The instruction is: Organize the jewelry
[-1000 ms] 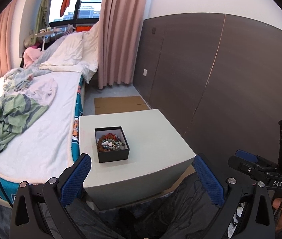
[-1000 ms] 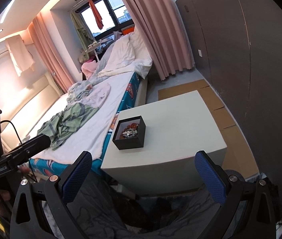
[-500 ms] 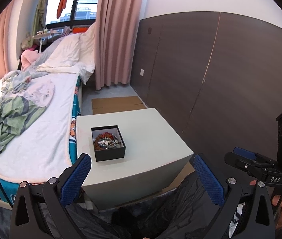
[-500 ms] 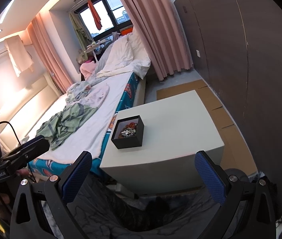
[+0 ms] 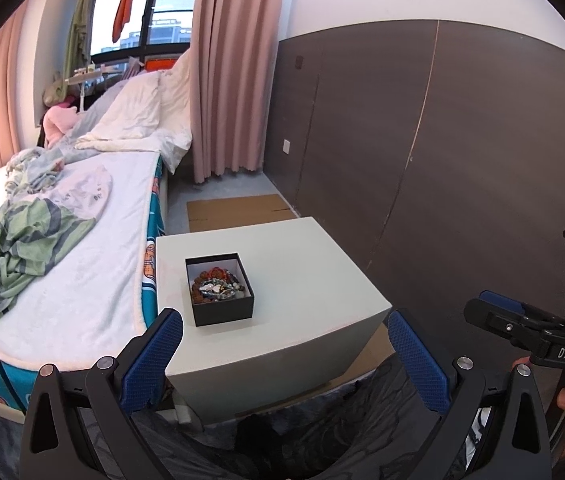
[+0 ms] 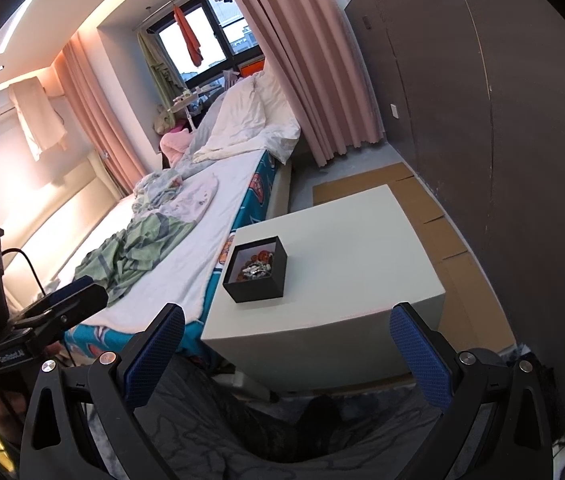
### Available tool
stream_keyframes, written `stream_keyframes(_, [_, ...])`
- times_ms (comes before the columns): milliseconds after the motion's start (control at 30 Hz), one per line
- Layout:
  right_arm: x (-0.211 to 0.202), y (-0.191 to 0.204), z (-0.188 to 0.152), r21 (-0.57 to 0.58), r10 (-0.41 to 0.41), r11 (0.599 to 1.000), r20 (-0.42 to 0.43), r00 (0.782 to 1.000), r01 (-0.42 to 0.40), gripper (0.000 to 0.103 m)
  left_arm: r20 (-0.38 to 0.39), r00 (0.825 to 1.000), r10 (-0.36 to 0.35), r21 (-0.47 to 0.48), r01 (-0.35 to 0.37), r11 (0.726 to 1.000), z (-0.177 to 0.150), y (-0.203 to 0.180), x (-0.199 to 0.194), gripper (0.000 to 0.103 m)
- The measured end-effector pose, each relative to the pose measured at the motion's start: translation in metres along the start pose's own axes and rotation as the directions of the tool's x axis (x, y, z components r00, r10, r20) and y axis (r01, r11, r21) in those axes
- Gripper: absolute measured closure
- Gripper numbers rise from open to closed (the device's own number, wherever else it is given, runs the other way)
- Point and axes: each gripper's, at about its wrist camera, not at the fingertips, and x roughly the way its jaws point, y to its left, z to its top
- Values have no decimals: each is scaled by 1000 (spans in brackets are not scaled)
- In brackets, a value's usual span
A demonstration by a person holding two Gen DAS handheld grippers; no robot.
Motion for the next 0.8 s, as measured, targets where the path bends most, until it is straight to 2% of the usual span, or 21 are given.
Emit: stream_keyframes(800, [4,10,-8,-6,-13,1000,-17,1000,13,0,19,999,31,-11,-31,999,-2,8,-4,1])
